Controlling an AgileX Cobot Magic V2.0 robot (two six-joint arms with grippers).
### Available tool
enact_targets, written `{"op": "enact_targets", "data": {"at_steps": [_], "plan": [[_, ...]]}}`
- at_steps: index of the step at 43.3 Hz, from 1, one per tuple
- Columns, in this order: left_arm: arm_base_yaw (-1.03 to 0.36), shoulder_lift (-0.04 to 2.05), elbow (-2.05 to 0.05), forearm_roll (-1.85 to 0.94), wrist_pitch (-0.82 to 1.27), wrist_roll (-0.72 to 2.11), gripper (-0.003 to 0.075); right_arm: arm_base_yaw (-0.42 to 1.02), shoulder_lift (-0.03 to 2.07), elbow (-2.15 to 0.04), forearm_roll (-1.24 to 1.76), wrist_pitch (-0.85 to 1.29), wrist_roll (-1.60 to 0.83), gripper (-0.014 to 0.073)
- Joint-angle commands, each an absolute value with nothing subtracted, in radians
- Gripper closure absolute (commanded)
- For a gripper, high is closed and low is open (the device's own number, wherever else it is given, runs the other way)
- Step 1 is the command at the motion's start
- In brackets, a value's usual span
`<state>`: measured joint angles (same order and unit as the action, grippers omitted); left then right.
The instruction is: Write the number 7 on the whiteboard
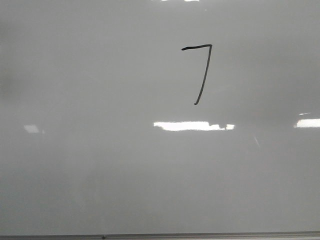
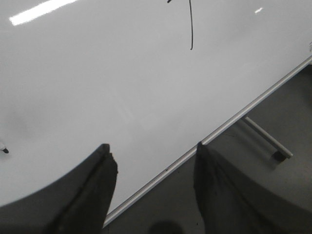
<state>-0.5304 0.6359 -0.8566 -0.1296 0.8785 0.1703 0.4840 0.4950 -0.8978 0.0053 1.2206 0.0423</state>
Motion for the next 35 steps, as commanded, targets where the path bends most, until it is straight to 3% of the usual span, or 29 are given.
{"op": "enact_targets", "data": {"at_steps": [1, 6, 15, 21, 35], "plan": [[-0.539, 0.634, -0.878, -0.144, 0.815, 0.17, 0.0353, 0.48, 0.502, -0.917, 0.007, 1.145, 0.038, 0.0106], [-0.539, 0.634, -0.878, -0.144, 0.815, 0.17, 0.0389, 0.48, 0.502, -0.917, 0.007, 1.146, 0.038, 0.0149], [-0.539, 0.634, -0.878, -0.131, 0.815, 0.174, 0.0631, 0.48, 0.502, -0.917, 0.007, 1.147, 0.038, 0.051], [-0.539, 0.634, -0.878, -0.121, 0.81, 0.175, 0.0741, 0.48, 0.502, -0.917, 0.007, 1.147, 0.038, 0.0691], [-0.539, 0.634, -0.878, -0.108, 0.817, 0.175, 0.0741, 0.48, 0.502, -0.917, 0.0, 1.172, 0.038, 0.0711]]}}
